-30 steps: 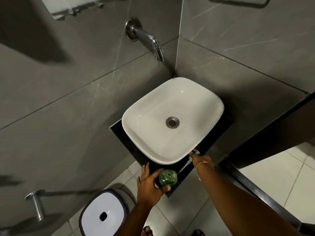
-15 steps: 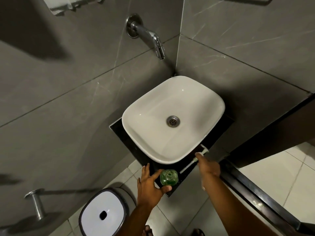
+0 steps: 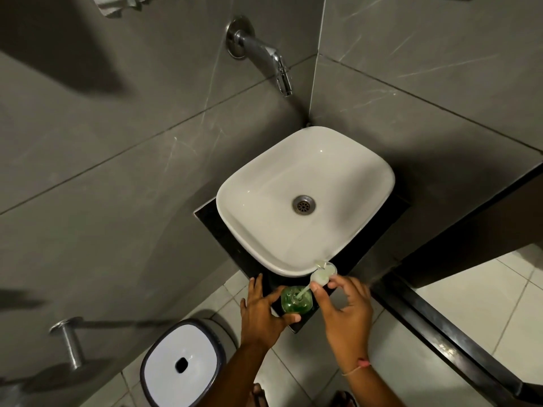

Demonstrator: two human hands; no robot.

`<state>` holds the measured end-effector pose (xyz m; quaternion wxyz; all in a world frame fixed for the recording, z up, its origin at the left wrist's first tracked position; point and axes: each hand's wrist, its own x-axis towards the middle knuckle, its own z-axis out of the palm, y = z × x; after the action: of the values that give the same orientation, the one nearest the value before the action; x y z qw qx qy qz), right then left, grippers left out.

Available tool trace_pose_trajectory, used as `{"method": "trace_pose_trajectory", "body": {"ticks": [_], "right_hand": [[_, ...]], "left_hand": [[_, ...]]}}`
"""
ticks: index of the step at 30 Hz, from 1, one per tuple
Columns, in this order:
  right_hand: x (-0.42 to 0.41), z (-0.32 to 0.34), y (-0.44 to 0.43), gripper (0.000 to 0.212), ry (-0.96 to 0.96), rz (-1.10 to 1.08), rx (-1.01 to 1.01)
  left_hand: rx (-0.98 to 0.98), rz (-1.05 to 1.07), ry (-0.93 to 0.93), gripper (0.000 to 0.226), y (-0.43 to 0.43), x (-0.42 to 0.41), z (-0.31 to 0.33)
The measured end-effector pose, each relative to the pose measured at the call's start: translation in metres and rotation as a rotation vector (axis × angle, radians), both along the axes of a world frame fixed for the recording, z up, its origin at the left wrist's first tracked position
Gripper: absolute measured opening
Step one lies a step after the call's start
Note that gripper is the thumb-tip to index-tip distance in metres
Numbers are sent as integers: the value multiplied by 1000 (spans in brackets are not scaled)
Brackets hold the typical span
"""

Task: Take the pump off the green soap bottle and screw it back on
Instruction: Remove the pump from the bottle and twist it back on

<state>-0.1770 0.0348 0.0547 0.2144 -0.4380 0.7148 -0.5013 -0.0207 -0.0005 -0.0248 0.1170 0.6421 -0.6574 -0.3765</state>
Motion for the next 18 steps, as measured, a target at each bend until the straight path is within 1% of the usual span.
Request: {"method": "trace_pose_trajectory", "body": {"ticks": [4,7,11,16,18], "right_hand": [[5,-28,4,29,47,82,40],[9,-43,9,31,155,147,101],[12,-52,9,35,274,163,163],[15,-51,4,29,242,135,213],[18,-50,1,33,225,126,238]], "left_hand": [[-16,8,6,72,1,-1,-1],[-34,0,-13,70,1,0,-2],[-62,-20,-32,68,0,1,-4],[-68,-26,-51,70,0,1,-6],[-75,-28,-60,70,1,1,-7]]}}
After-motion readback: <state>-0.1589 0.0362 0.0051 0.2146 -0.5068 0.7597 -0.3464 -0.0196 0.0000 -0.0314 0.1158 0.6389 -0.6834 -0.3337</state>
